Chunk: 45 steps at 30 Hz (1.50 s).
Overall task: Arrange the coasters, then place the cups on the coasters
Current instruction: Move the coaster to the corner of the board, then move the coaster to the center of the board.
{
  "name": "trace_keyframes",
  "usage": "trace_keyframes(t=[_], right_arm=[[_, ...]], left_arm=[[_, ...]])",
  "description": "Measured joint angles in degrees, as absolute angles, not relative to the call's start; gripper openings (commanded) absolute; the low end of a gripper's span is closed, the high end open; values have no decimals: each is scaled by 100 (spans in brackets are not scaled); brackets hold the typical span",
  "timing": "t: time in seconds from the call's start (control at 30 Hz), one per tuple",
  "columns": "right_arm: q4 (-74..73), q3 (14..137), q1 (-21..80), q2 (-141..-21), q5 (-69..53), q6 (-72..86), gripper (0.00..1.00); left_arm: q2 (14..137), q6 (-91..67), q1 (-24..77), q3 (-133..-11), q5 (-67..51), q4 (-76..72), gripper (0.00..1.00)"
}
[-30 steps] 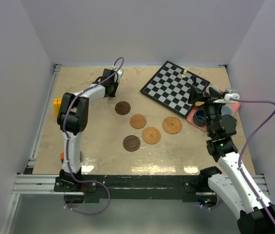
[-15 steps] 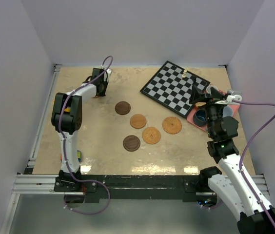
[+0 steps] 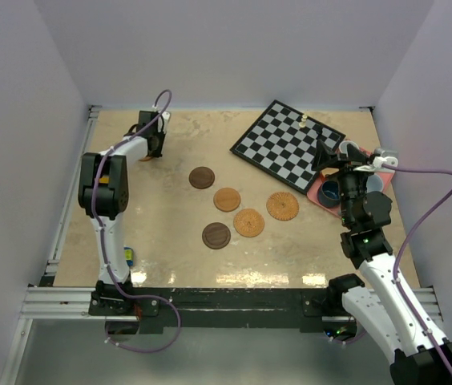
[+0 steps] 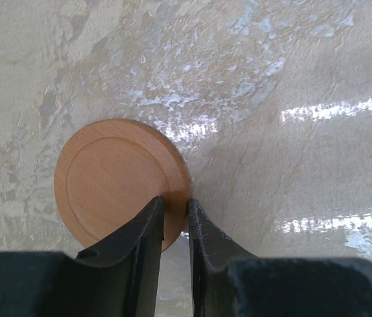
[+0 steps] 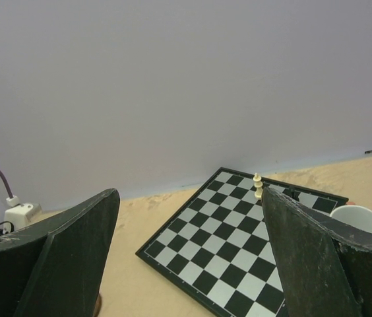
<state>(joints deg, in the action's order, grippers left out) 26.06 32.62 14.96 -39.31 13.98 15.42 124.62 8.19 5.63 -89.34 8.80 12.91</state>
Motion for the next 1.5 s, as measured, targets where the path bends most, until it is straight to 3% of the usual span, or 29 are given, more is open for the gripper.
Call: trace_keyframes(t=[0.5, 0.7, 1.0, 1.33, 1.5], right_arm=[[2606, 3262, 1496, -3933, 1400, 1542, 94], [2606, 3262, 1496, -3933, 1400, 1542, 95], [2606, 3260, 1496, -3935, 1398, 1540, 95], [2611, 3253, 1496, -4174, 1376, 1533, 95], [2613, 3253, 1496, -4270, 1315, 1505, 95]], left_arm=[[12475, 1028, 497, -8936, 856, 1269, 27], [12475, 1035, 489, -8936, 862, 1258, 42], [12457, 1026, 436, -8936, 860, 1243, 46], [11821, 993, 425, -8895, 351, 1313, 65], [11124, 888, 438, -8877, 73, 1243, 68]])
